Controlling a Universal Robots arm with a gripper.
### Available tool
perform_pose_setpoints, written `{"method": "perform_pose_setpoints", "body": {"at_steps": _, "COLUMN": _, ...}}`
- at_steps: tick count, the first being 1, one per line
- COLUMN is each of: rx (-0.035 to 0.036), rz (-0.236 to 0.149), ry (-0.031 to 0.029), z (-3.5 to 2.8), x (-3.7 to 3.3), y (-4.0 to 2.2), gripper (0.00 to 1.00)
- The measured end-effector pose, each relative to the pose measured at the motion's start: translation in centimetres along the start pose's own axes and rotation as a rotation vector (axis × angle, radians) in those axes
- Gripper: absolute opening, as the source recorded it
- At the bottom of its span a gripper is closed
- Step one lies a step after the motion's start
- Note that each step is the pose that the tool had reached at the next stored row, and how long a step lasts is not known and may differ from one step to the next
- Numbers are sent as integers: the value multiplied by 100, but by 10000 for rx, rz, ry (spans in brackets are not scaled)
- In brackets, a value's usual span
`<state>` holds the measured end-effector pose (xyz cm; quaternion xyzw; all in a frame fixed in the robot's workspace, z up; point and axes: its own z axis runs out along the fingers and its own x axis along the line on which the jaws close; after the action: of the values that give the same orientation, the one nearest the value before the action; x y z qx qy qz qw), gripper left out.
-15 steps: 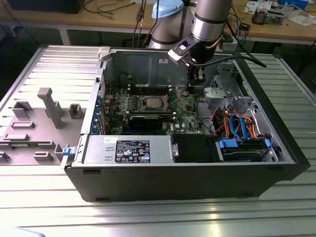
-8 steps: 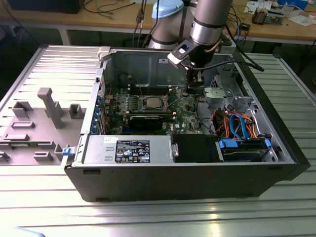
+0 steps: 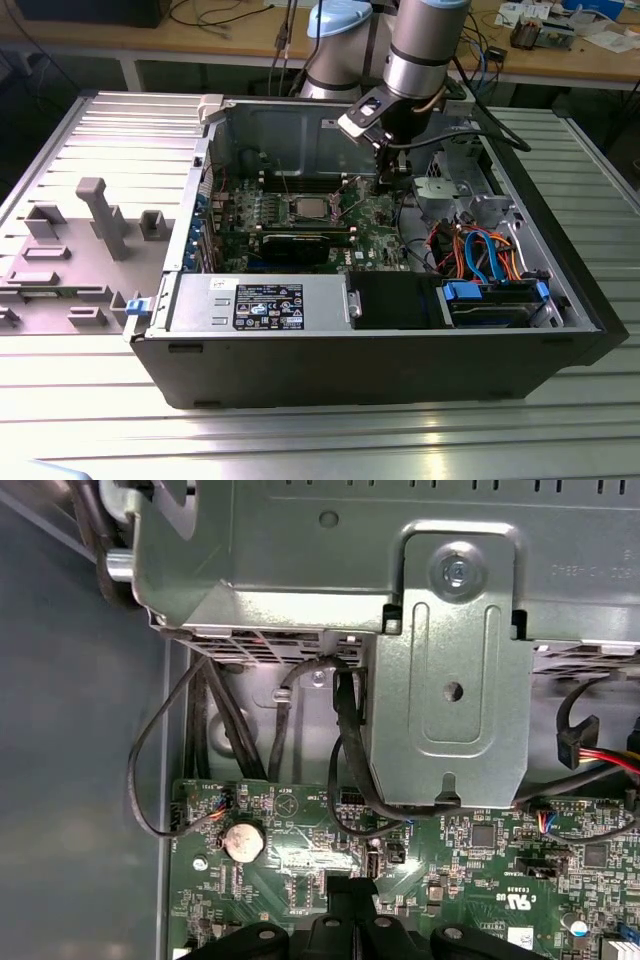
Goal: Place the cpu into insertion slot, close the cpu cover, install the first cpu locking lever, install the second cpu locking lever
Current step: 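Close the cpu cover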
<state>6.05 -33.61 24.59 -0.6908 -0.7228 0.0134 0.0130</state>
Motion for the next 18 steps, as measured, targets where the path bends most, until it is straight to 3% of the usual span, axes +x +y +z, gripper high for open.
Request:
{"method": "perform_pose_setpoints", "body": {"at_steps": 5, "rx": -2, "rz": 2, "ry": 3, "z": 3, "x": 0, "y": -6, "gripper": 11}}
{"method": "perform_pose_setpoints", "body": {"at_steps": 18, "rx": -1, "rz": 0, "ry": 1, "z": 7, "x": 5, "y": -113, "gripper": 11}}
